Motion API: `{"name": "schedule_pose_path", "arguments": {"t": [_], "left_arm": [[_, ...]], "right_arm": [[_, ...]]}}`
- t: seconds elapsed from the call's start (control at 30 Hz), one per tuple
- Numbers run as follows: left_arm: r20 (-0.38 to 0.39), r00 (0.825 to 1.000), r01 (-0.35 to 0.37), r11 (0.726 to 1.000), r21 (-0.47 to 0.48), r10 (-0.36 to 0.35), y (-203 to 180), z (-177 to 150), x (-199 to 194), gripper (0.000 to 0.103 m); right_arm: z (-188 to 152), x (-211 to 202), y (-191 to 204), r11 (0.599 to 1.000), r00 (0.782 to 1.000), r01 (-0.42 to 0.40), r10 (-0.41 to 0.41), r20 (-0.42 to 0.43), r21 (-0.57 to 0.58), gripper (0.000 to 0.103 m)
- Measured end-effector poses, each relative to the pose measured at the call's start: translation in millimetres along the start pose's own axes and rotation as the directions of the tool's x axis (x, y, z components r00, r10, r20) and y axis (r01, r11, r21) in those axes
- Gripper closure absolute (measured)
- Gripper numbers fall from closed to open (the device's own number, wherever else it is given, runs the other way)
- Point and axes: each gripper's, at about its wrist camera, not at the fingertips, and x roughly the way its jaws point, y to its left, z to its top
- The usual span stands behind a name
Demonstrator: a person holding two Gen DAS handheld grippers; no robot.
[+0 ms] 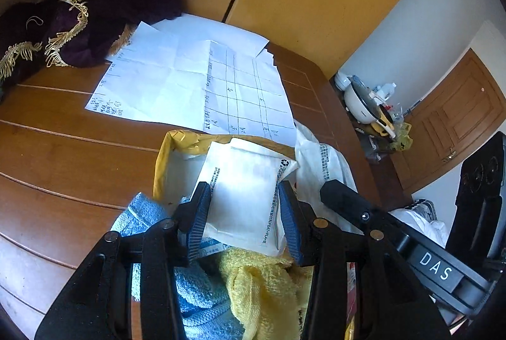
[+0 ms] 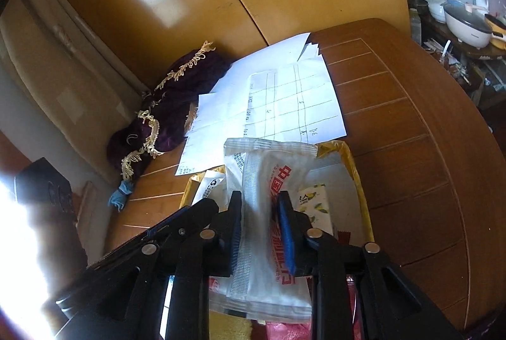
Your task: Organize soft objects
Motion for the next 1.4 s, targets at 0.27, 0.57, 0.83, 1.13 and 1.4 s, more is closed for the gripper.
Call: {"name": "schedule_pose_path", "arguments": {"t": [0.27, 0.57, 0.83, 1.13, 1.4], "left_arm": [[-0.023, 0.994, 0.11, 0.993, -0.036, -0.111, 10.0, 0.9, -3.5, 0.043], [-0.027, 0.995, 0.092, 0.996, 0.02, -0.092, 0.5, -28.8, -26.5, 0.029], [0.069, 0.996, 0.057, 0.998, 0.006, -0.057, 1.7, -62.3, -67.3, 0.029], [0.113, 0.994, -0.017, 0.998, 0.064, 0.01, -10.2, -101.4, -94.1, 0.029], [0.212, 0.969, -0.133, 0.991, 0.008, 0.129, -0.3, -138.1, -128.4, 0.029]], "right_arm": [[-0.7, -9.8, -10.8, 0.996, 0.998, -0.052, 0.049, 0.04, 0.073, 0.063], [-8.1, -28.4, -3.5, 0.997, 0.993, -0.063, 0.058, 0.106, 0.046, 0.037], [-42.3, -69.9, 10.1, 0.995, 0.981, -0.099, 0.096, 0.171, 0.01, 0.036], [-87.8, -95.3, 16.9, 0.992, 0.98, -0.127, 0.126, 0.153, -0.008, 0.035], [-135.2, -112.4, 18.5, 0.991, 0.985, -0.131, 0.131, 0.116, -0.006, 0.035]]}}
